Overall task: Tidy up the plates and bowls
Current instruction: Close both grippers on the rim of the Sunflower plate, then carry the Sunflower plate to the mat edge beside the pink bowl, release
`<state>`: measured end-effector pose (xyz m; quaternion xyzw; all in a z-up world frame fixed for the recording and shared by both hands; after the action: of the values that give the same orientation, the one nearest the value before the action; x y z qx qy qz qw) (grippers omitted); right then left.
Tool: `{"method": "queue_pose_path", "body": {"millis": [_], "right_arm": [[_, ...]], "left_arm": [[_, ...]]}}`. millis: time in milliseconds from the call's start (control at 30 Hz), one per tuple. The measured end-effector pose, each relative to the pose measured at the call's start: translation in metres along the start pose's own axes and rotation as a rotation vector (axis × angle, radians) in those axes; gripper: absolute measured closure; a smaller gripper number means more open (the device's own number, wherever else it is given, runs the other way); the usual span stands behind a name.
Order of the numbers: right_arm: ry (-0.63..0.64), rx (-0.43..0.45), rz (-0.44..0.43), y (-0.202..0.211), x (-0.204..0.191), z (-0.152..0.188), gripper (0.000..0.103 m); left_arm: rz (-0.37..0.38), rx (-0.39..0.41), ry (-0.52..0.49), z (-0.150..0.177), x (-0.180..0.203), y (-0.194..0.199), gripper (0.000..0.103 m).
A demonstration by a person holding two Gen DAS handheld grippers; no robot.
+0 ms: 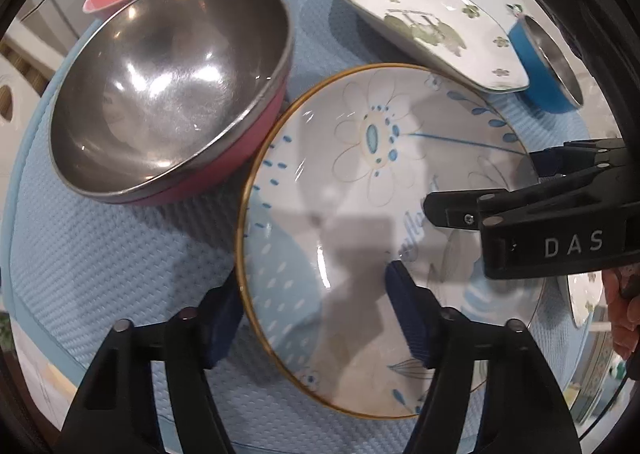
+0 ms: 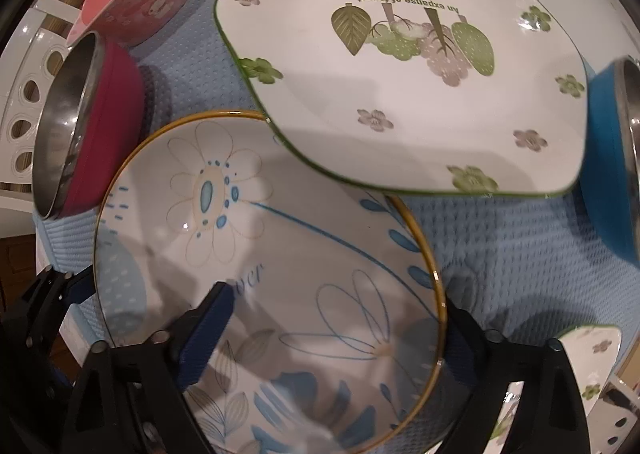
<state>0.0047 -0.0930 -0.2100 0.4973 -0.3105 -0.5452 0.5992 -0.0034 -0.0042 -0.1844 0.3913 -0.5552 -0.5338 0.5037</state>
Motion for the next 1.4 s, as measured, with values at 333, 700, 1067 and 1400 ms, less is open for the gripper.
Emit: {"method": "queue_pose_path", "body": {"millis": [333,700,1067,1400], "right_arm": [[-0.064,-0.017,-0.080,-0.014,-0.013,0.045,0.016],[-0.176,0.028,-0.209,-0.033,-0.017,0.098,0.016],[-0.292,0.122,-0.246,-0.042,-0.010,0.155,0.016],[-0.327,0.232,-0.154,-0.049,-0.013,0.183,0.012]], "left_arm": [[-0.011,-0.023,-0.107,0.006,-0.013,0.000,0.039],[-0.026,-0.055,-0.213,0.030,-0.030,-0.002,0.039],[-0.024,-0.067,-0.369,0.069,-0.044,0.003,0.041],[-0.010,-0.046,-0.423,0.101,-0.066,0.005,0.040]]}}
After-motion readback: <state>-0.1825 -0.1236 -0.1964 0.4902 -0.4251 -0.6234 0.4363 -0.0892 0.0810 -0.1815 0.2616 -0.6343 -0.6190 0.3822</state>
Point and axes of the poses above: each gripper's, at about its wrist camera, not at the fingertips, and y roughly against the way its jaws point, x to its right, z to its underside, the point moved 9 cm from there along -y, roughly the way its jaws point, and after that the axes turned 15 degrees about -x, right-handed, at the moved point
